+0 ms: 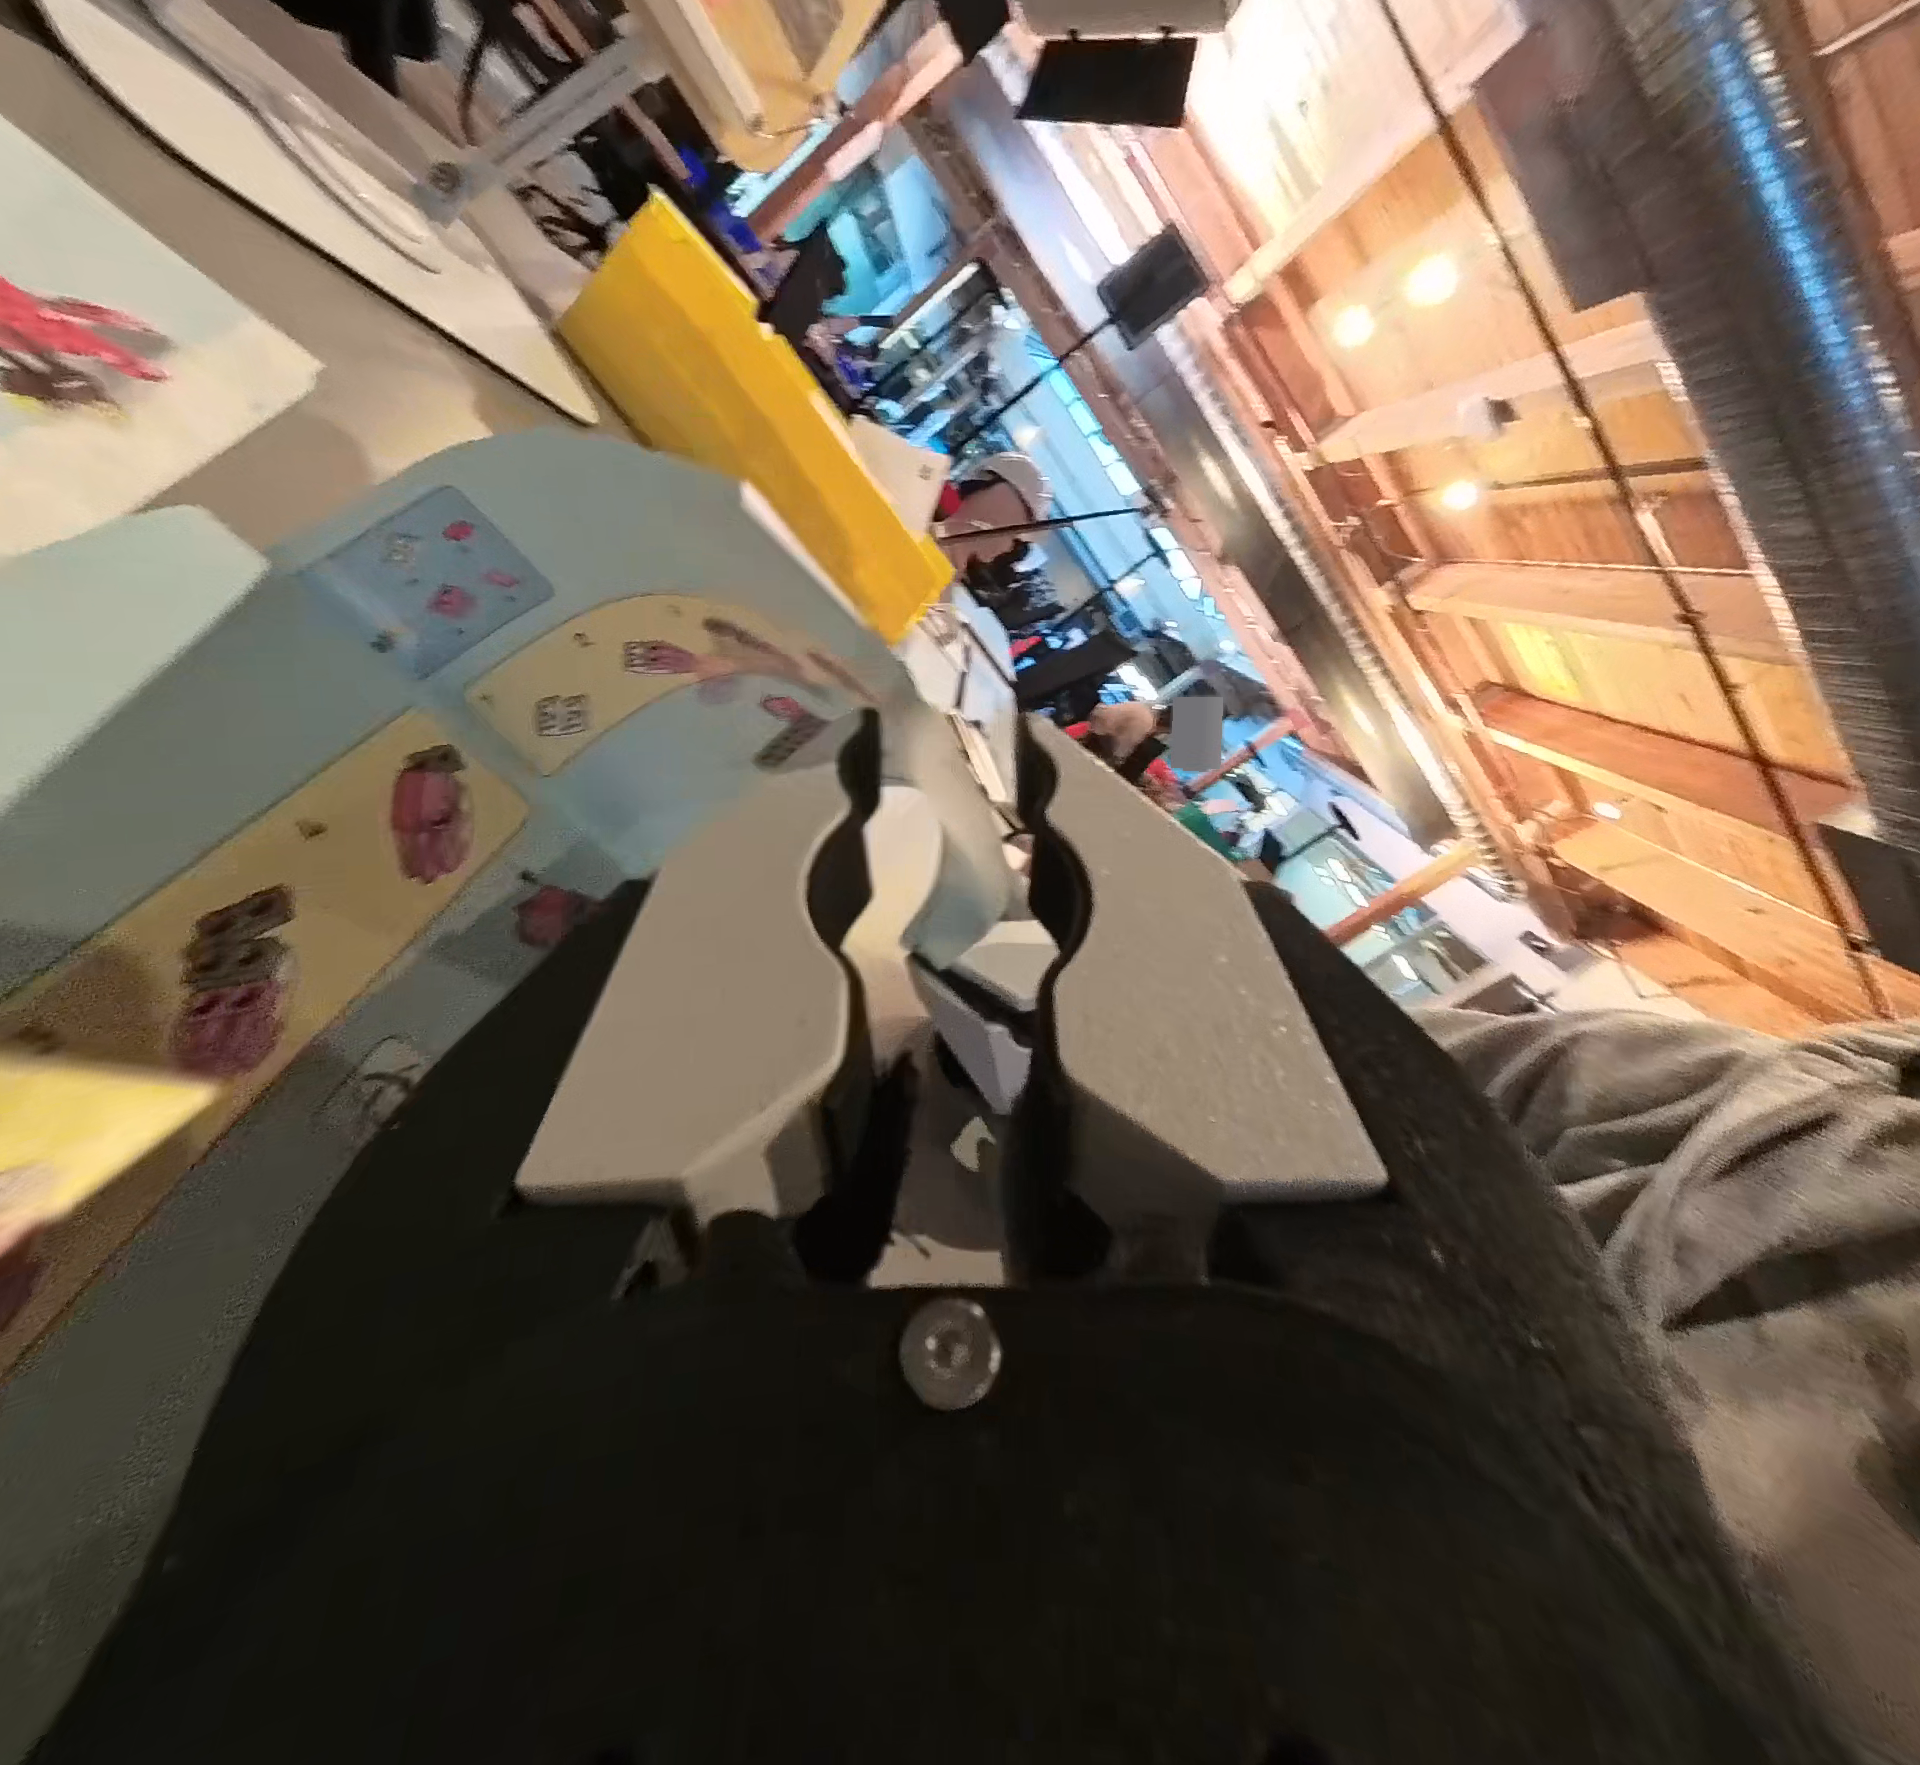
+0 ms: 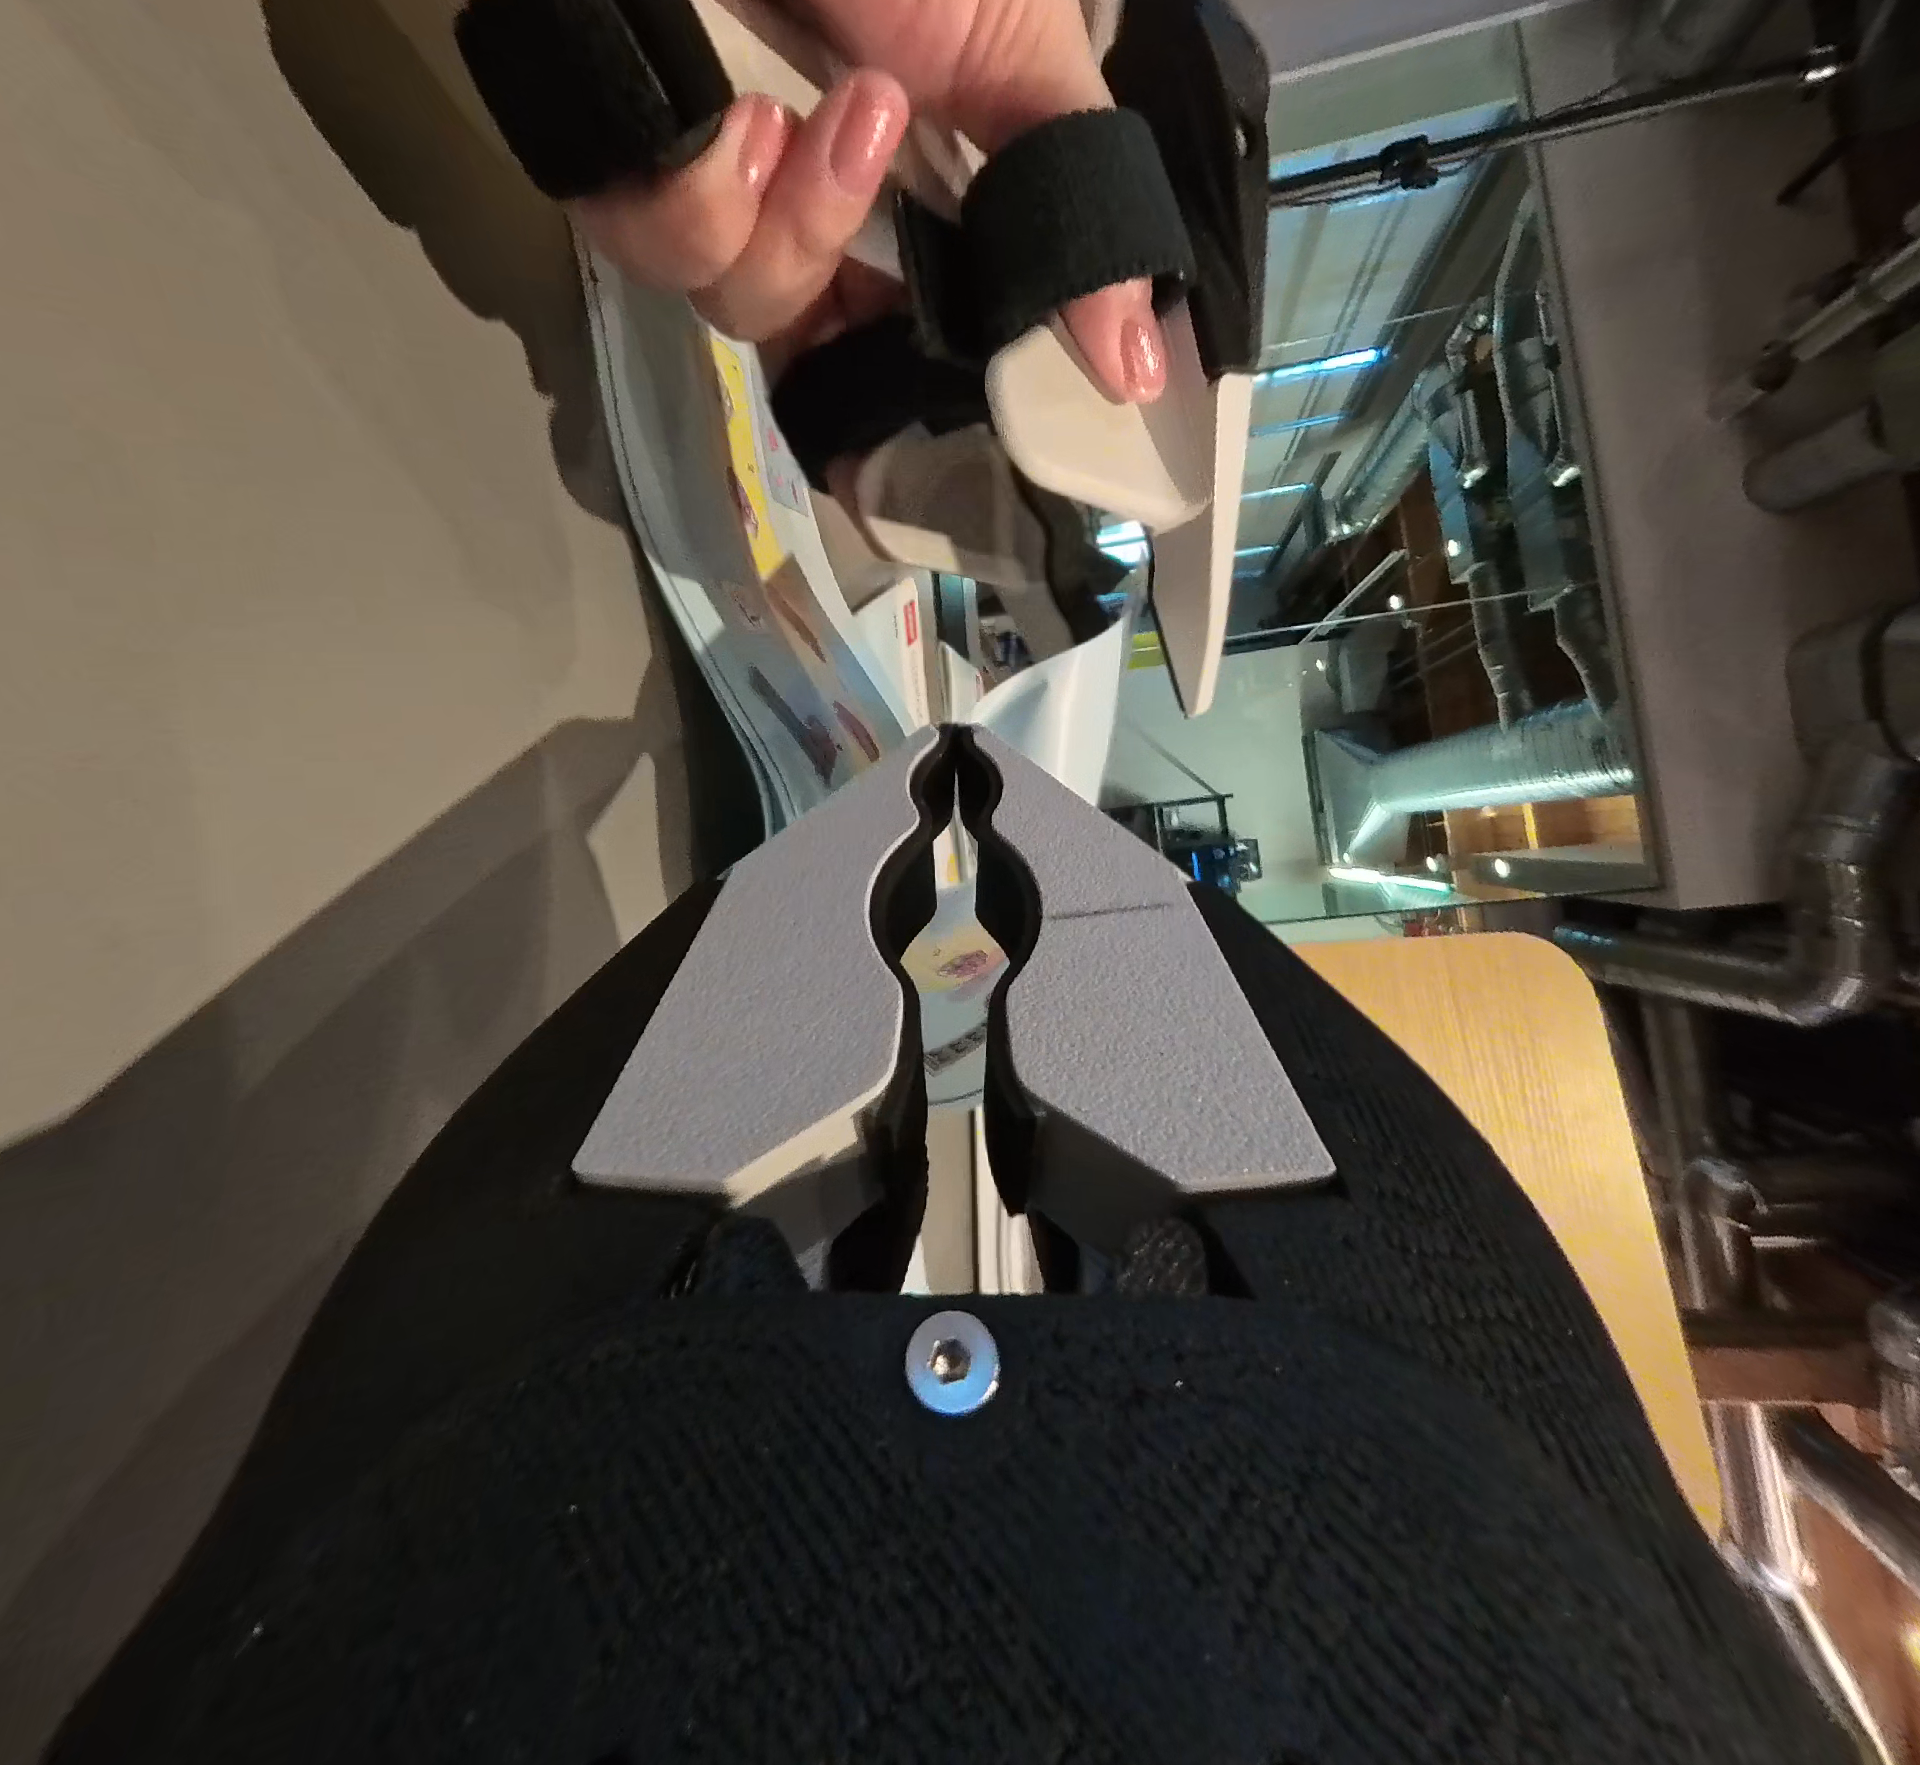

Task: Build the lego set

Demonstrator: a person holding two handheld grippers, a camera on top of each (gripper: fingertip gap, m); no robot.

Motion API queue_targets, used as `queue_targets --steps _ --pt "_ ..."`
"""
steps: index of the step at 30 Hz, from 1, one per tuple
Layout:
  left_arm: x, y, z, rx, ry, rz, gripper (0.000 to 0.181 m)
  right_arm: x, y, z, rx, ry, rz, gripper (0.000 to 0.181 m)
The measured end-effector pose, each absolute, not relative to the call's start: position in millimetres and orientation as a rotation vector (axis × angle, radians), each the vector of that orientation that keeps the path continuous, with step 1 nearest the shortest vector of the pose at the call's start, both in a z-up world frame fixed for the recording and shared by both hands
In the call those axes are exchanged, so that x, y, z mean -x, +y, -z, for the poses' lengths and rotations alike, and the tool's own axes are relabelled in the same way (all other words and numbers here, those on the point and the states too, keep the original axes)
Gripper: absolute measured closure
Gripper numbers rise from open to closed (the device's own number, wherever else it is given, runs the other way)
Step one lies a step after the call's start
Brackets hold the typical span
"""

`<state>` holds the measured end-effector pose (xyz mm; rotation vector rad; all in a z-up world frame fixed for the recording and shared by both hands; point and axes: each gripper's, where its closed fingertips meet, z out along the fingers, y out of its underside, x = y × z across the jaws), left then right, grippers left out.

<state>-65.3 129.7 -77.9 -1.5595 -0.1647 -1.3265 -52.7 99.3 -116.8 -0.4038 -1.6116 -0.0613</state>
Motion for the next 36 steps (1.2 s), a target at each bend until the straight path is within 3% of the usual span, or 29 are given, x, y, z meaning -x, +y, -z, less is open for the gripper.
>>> queue_targets --steps 2,3,7,8,12,14,17,18,20,22,23,28,34,36 --pt "64 128 75 1.526 -0.155 1.385 0.179 54 96 116 0.402 -1.606 0.034 0.181" --pt "67 128 76 1.517 -0.172 1.398 0.181 53 92 113 0.392 -1.587 -0.007 0.181" --pt "94 128 76 1.478 -0.284 1.421 0.181 48 87 96 0.448 -1.534 -0.185 0.125" --pt "101 127 77 1.477 -0.307 1.419 0.181 46 92 93 0.484 -1.522 -0.205 0.121" --pt "116 120 78 1.531 -0.343 1.413 0.181 44 125 102 0.668 -1.533 -0.195 0.125" --pt "118 116 79 1.578 -0.350 1.402 0.181 45 137 111 0.745 -1.534 -0.195 0.140" --pt "121 110 76 1.626 -0.337 1.347 0.181 50 141 117 0.761 -1.533 -0.157 0.179" --pt "120 108 71 1.624 -0.318 1.329 0.179 52 139 119 0.757 -1.544 -0.142 0.181" --pt "113 106 61 1.656 -0.256 1.258 0.141 57 135 122 0.752 -1.561 -0.116 0.181" --pt "115 108 60 1.745 -0.187 0.986 0.112 64 127 124 0.729 -1.583 -0.100 0.181" --pt "122 109 58 1.767 -0.152 0.796 0.106 68 122 124 0.706 -1.592 -0.089 0.181" --pt "150 103 18 1.589 -0.054 0.115 0.101 83 104 136 0.618 -1.668 -0.054 0.181" --pt "167 90 -4 1.405 -0.143 0.008 0.104 96 85 159 0.602 -1.808 -0.114 0.180" --pt "172 88 -4 1.388 -0.161 -0.001 0.105 98 80 166 0.625 -1.850 -0.155 0.169"
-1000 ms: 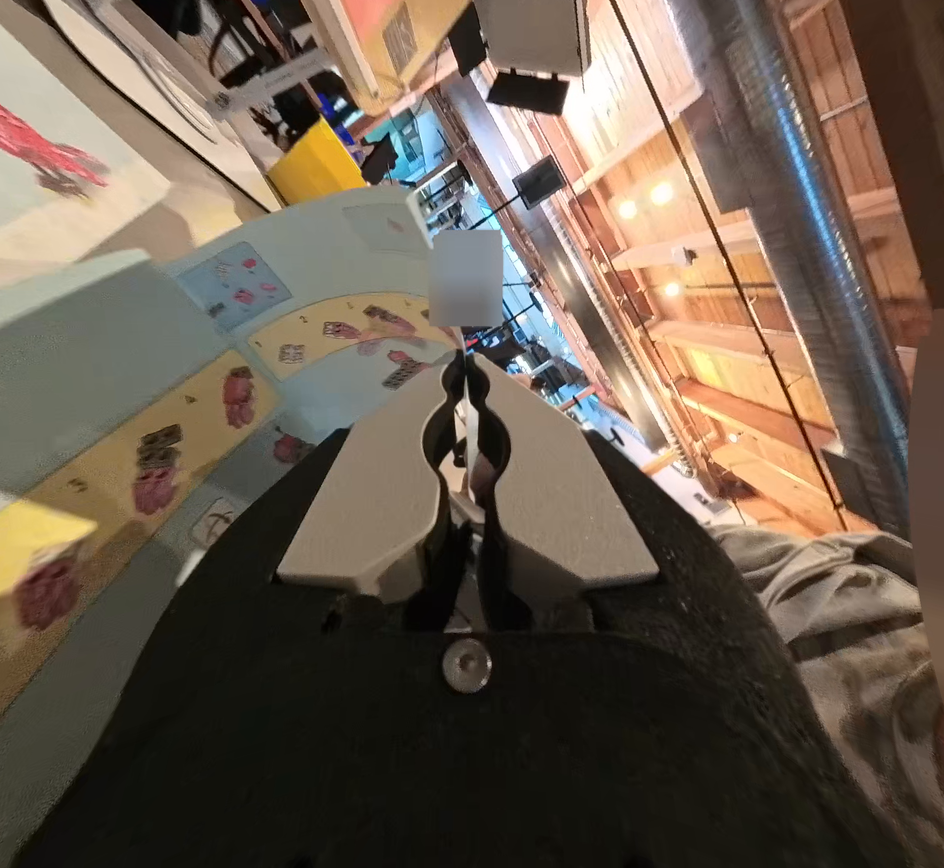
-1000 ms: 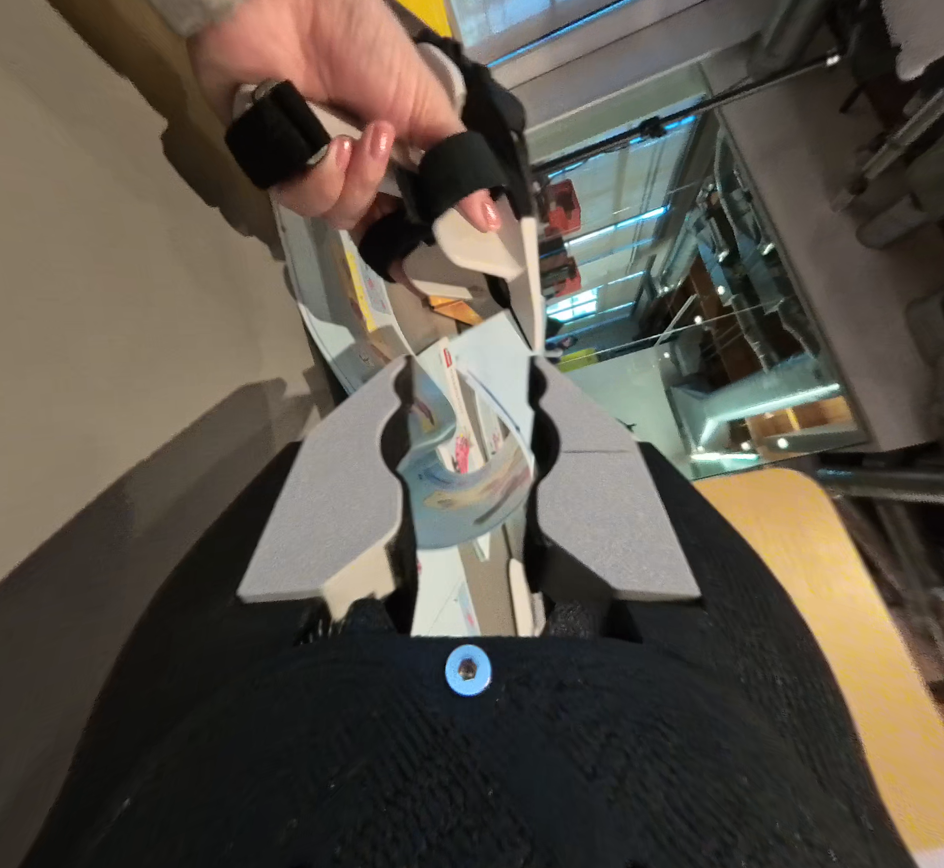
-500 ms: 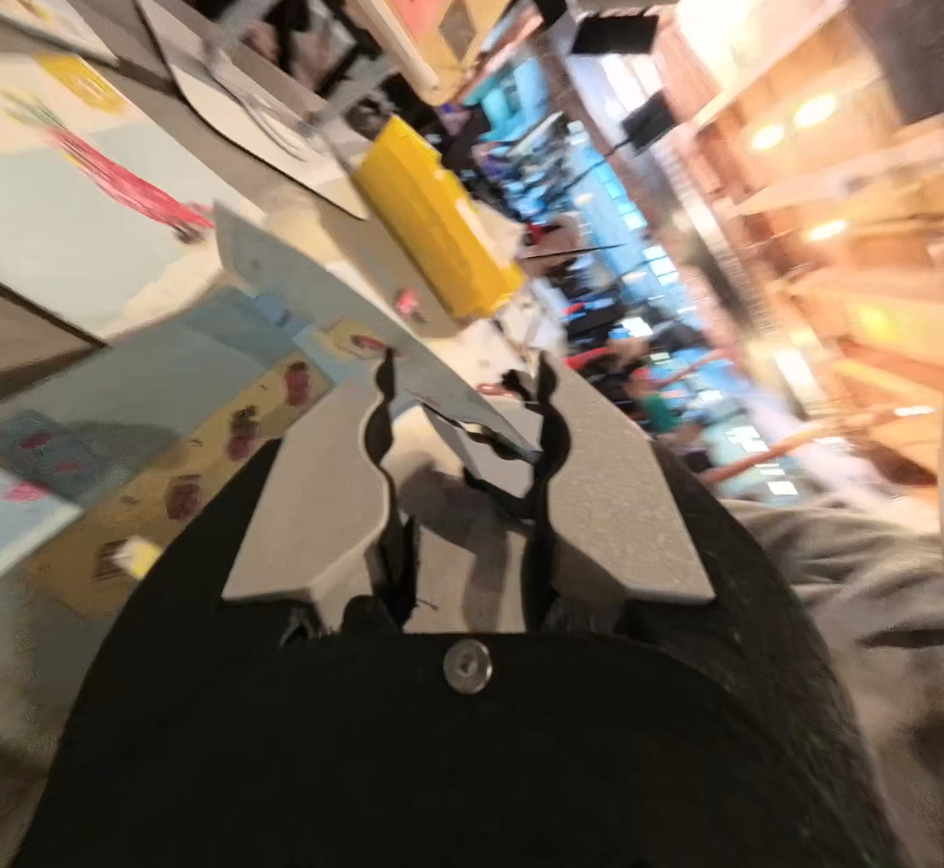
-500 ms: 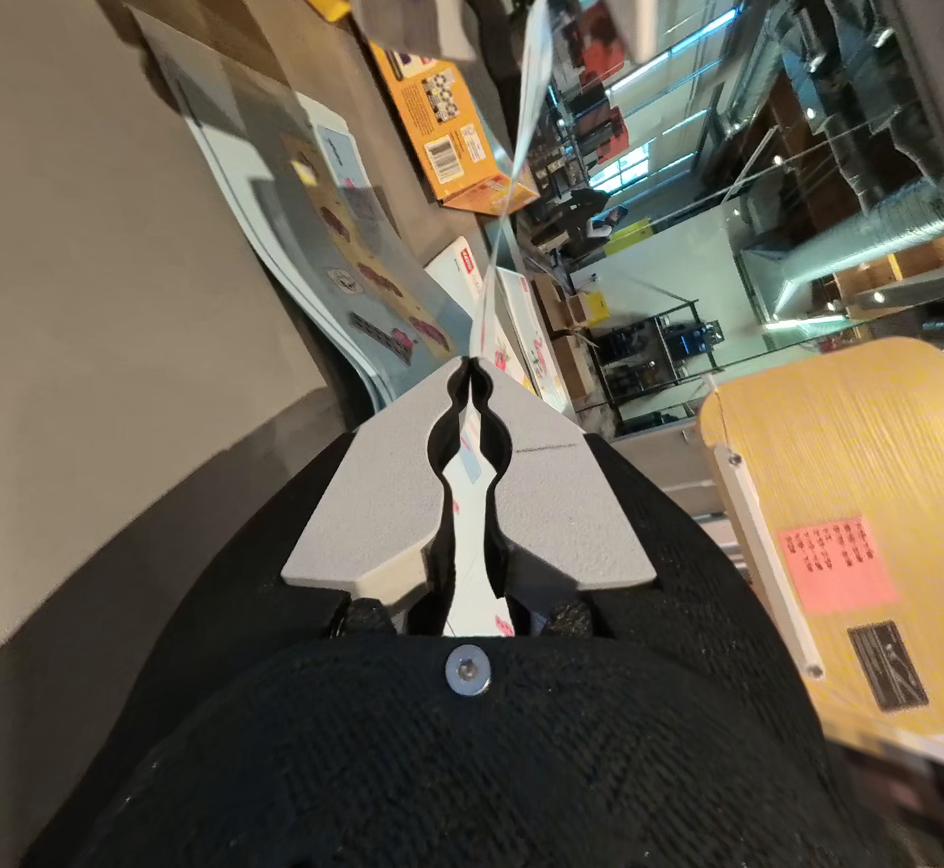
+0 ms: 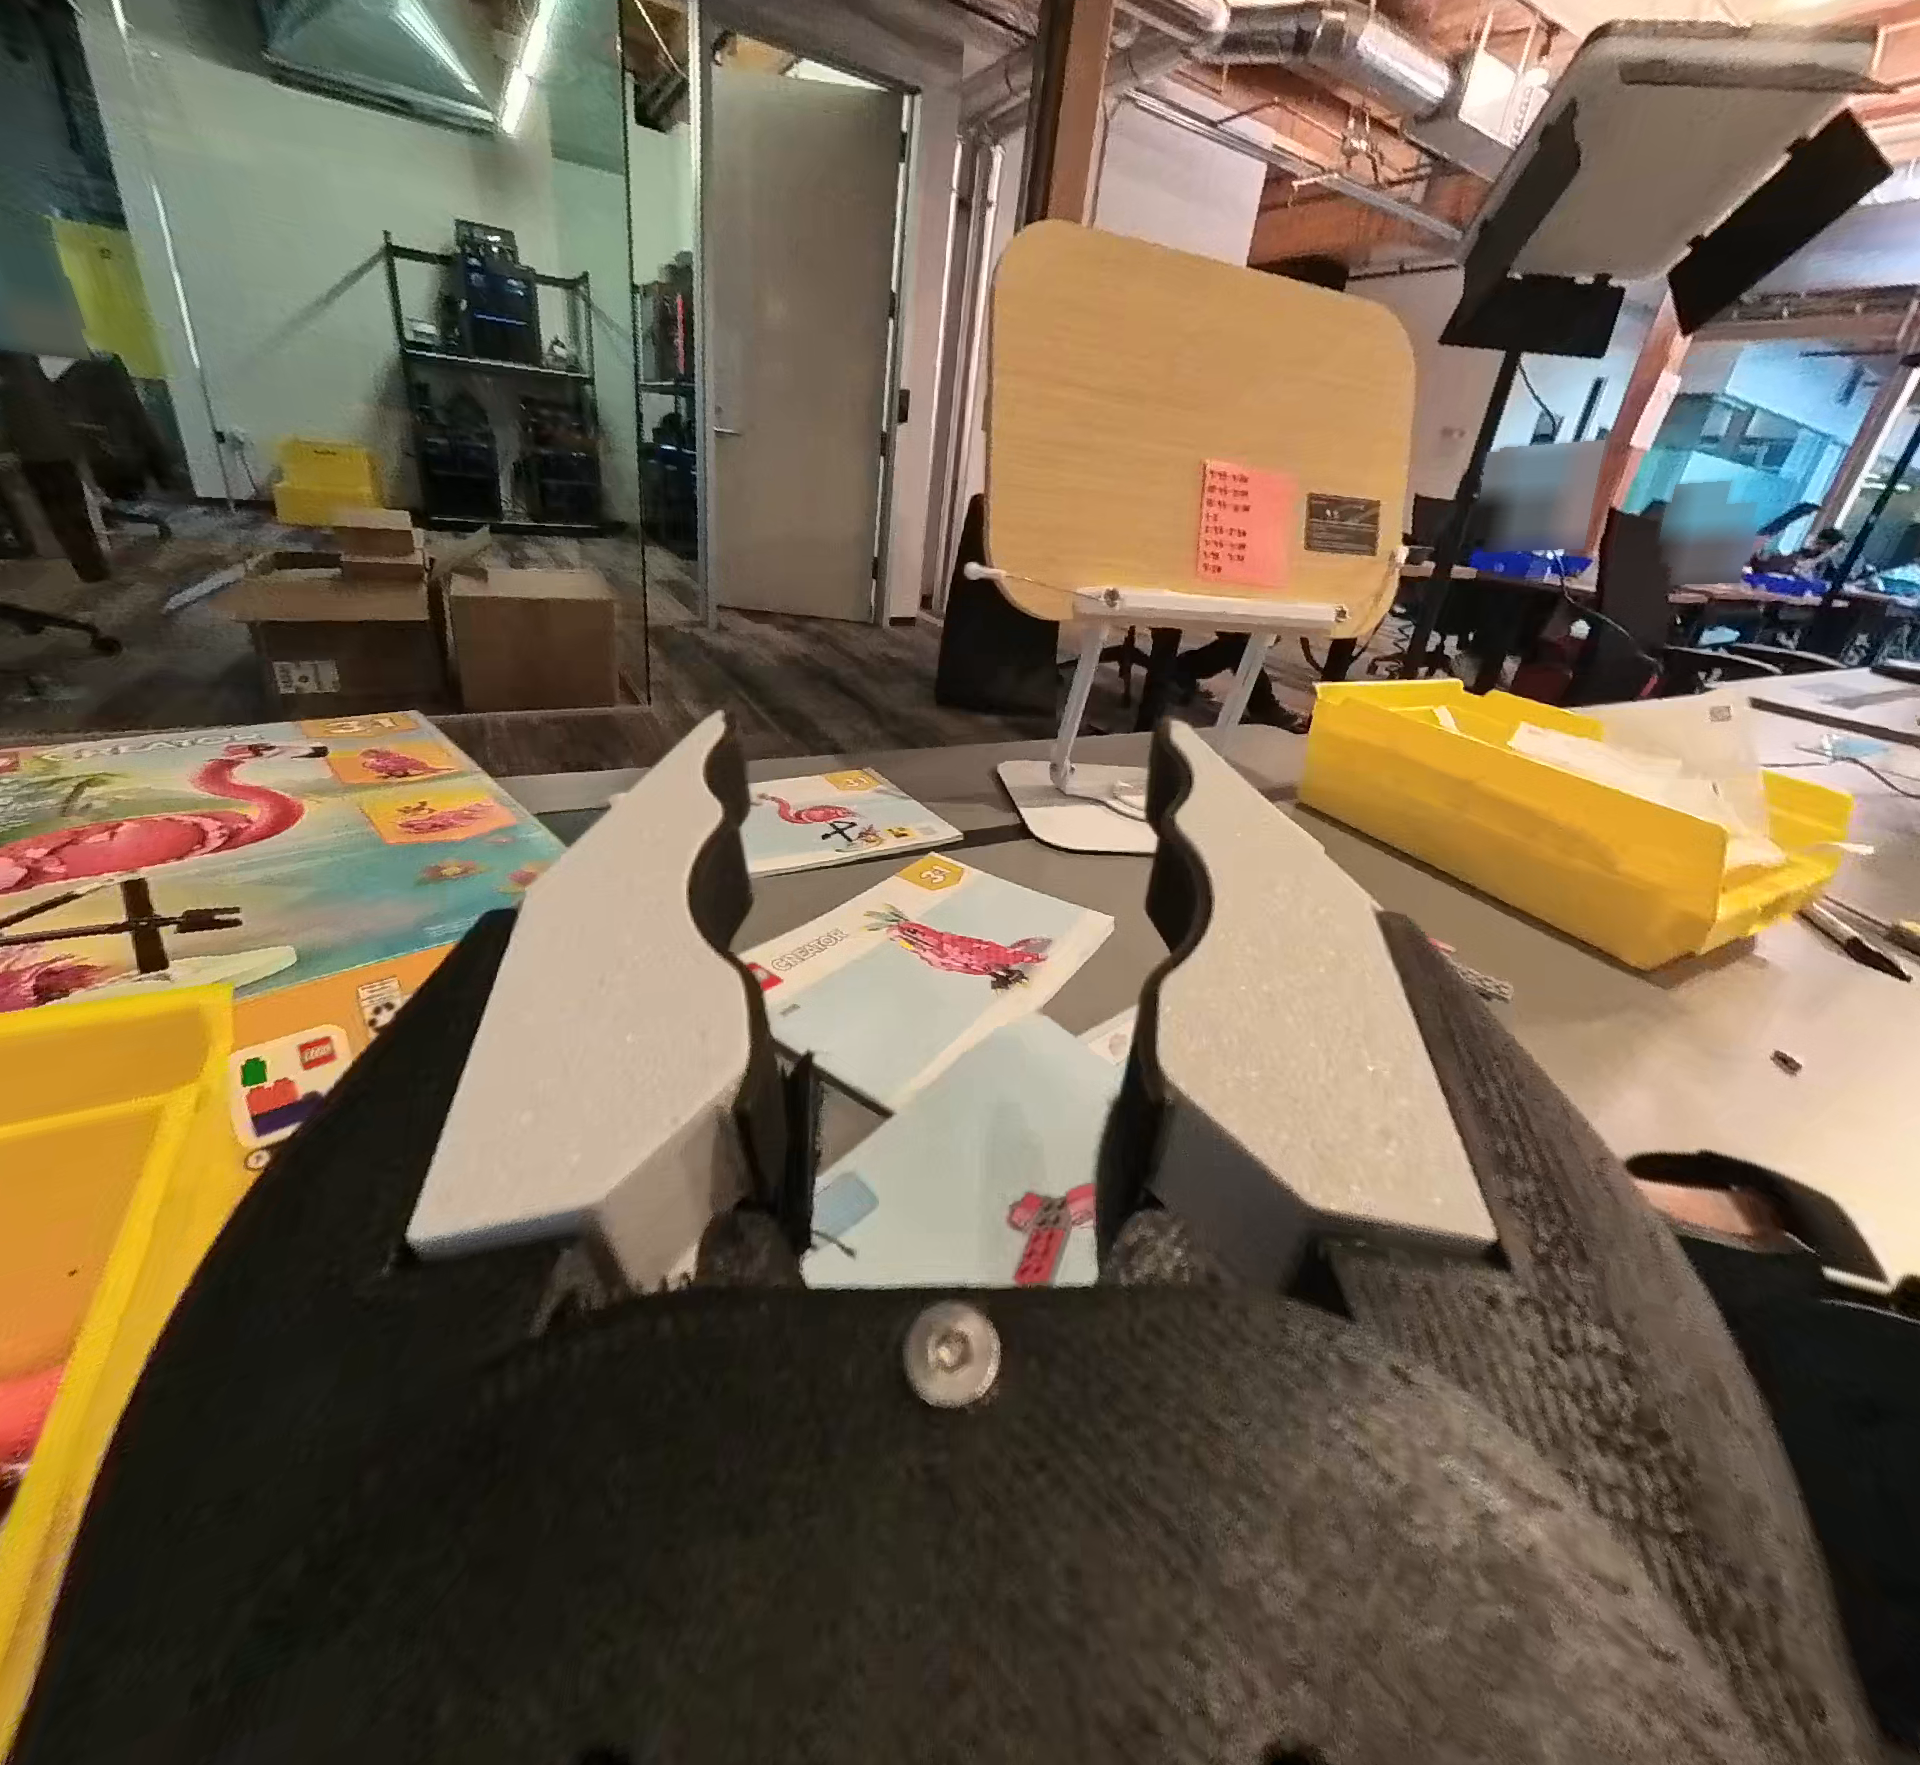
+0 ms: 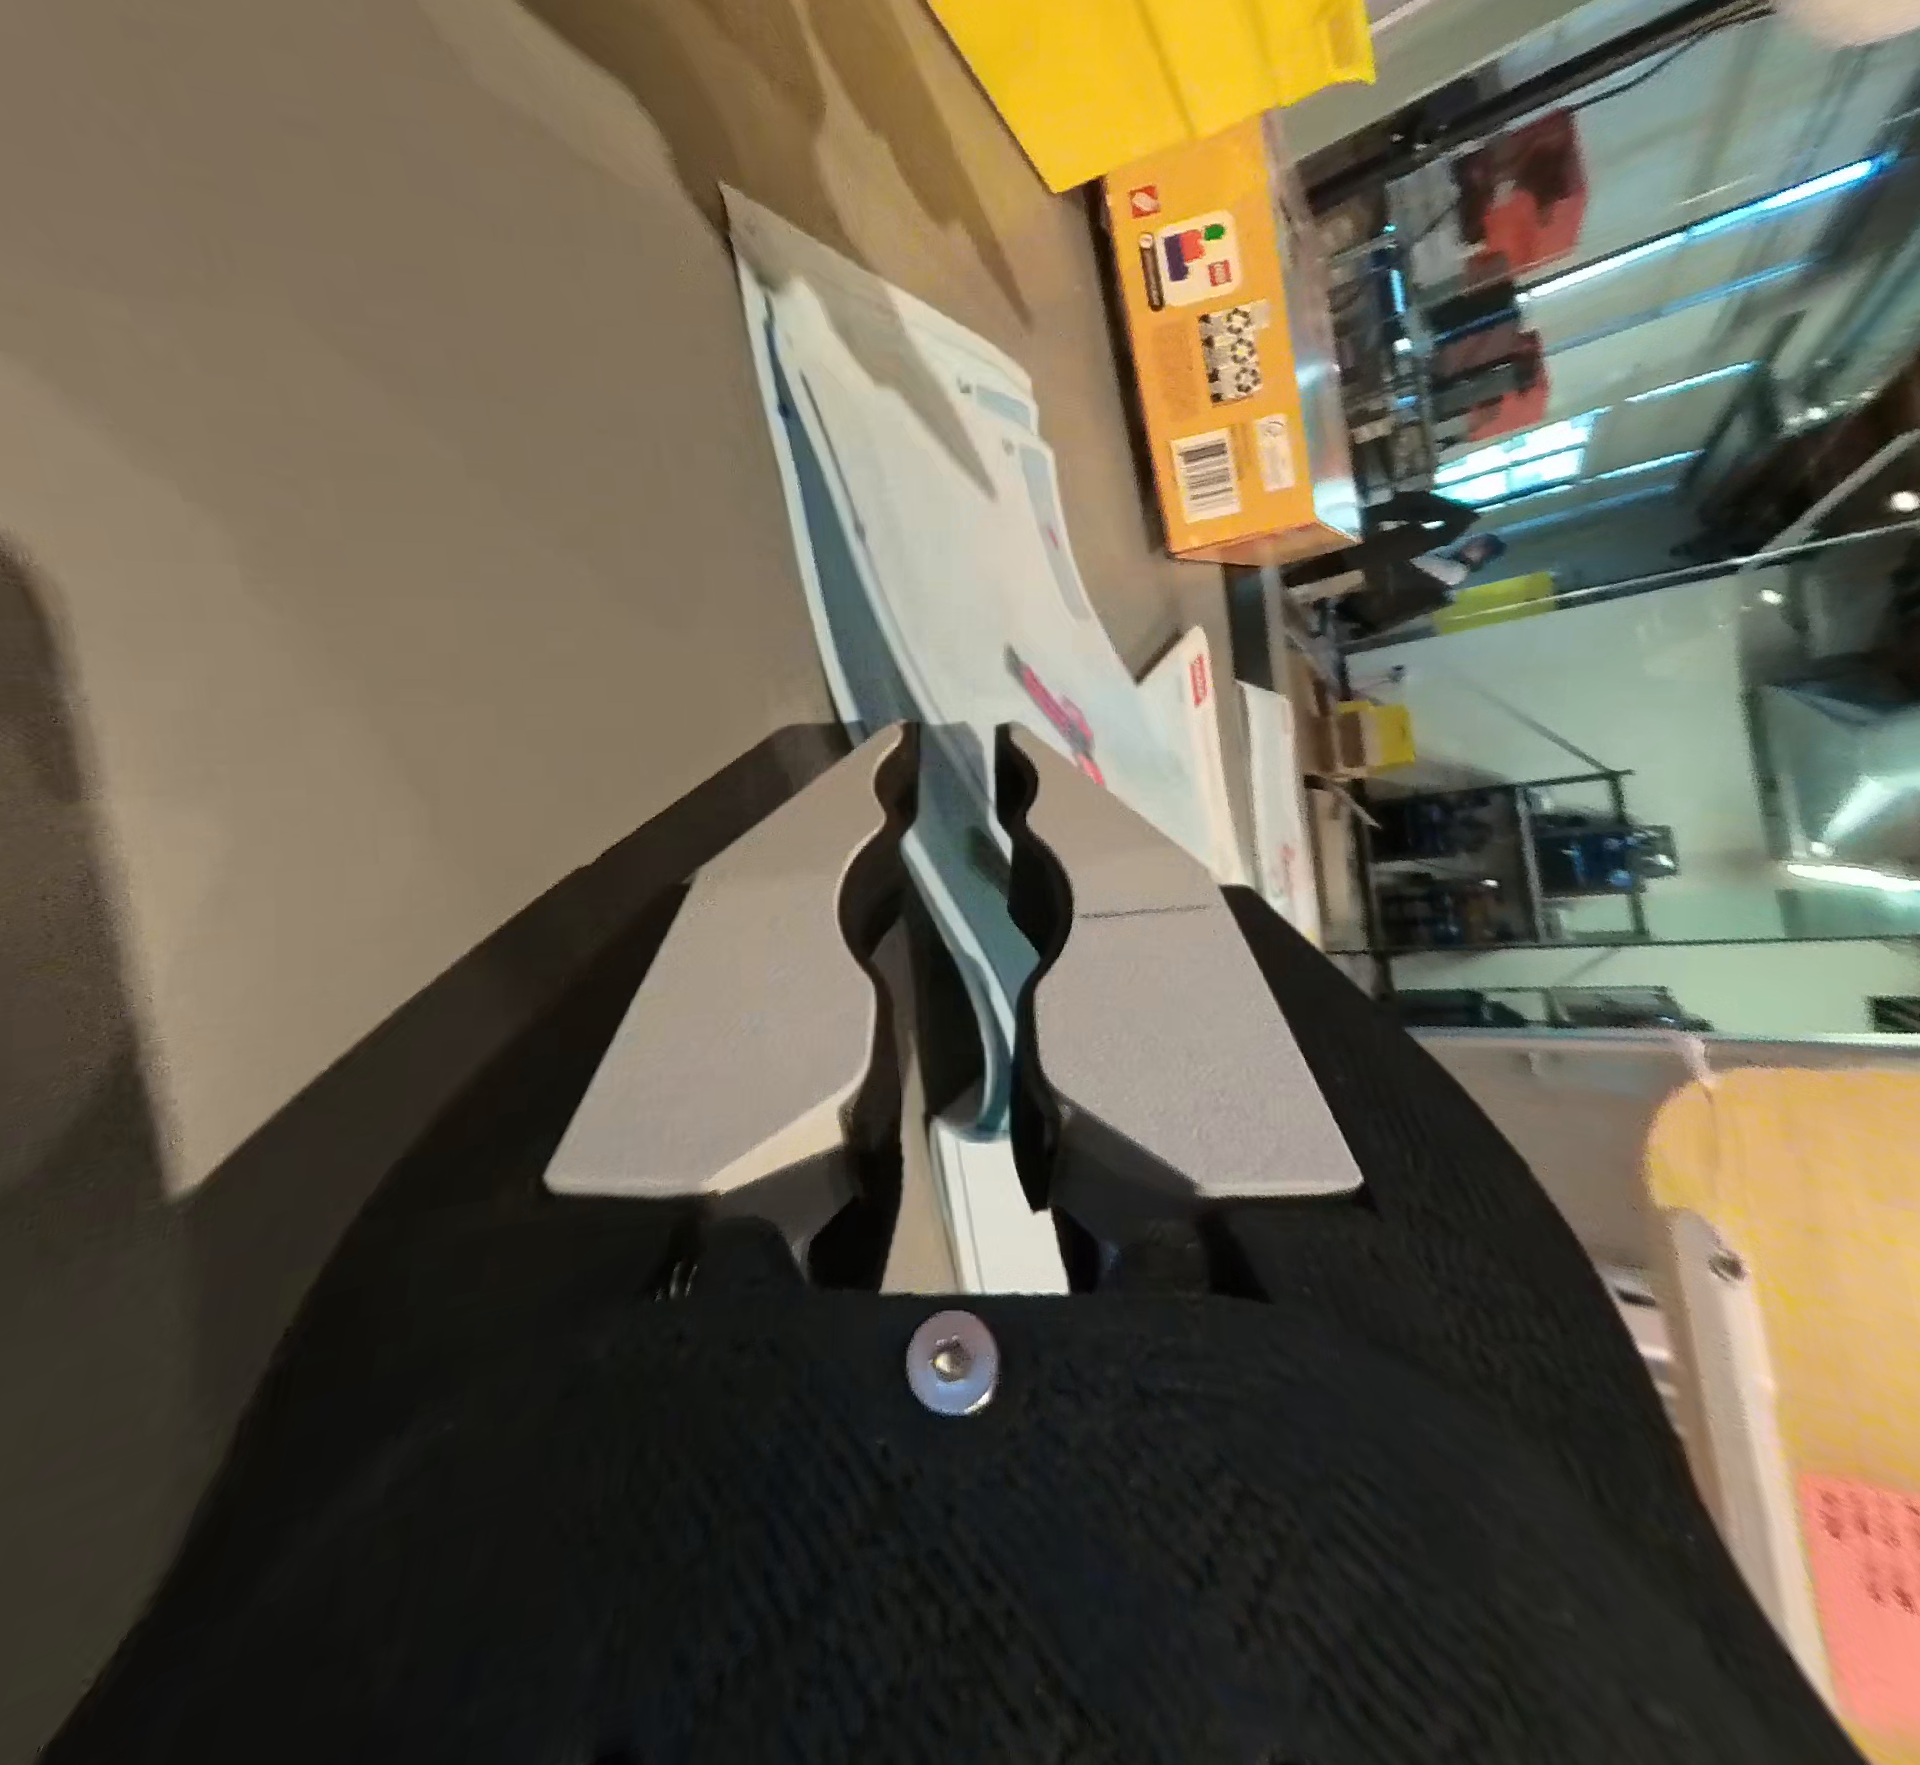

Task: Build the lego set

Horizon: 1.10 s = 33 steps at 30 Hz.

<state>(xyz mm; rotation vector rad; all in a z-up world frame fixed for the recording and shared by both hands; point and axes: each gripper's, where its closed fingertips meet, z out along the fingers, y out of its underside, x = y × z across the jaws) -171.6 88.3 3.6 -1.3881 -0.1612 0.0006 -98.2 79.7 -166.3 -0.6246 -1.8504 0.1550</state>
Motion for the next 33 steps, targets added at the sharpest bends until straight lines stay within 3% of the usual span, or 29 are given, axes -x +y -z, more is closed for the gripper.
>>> queue_targets --steps 8,13,16,20,33 --pt "170 101 17 1.436 -0.178 0.041 0.104 83 43 125 0.686 -1.733 -0.639 0.154" --pt "171 105 27 1.458 -0.163 0.019 0.108 58 109 93 0.979 -1.515 -0.790 0.148" --pt "167 105 26 1.454 -0.155 0.033 0.109 55 148 109 1.340 -1.416 -0.971 0.154" --pt "163 108 29 1.459 -0.150 0.047 0.109 55 183 129 1.637 -1.228 -0.987 0.177" --pt "156 115 38 1.491 -0.134 0.053 0.111 82 150 182 1.713 -1.598 -0.791 0.171"
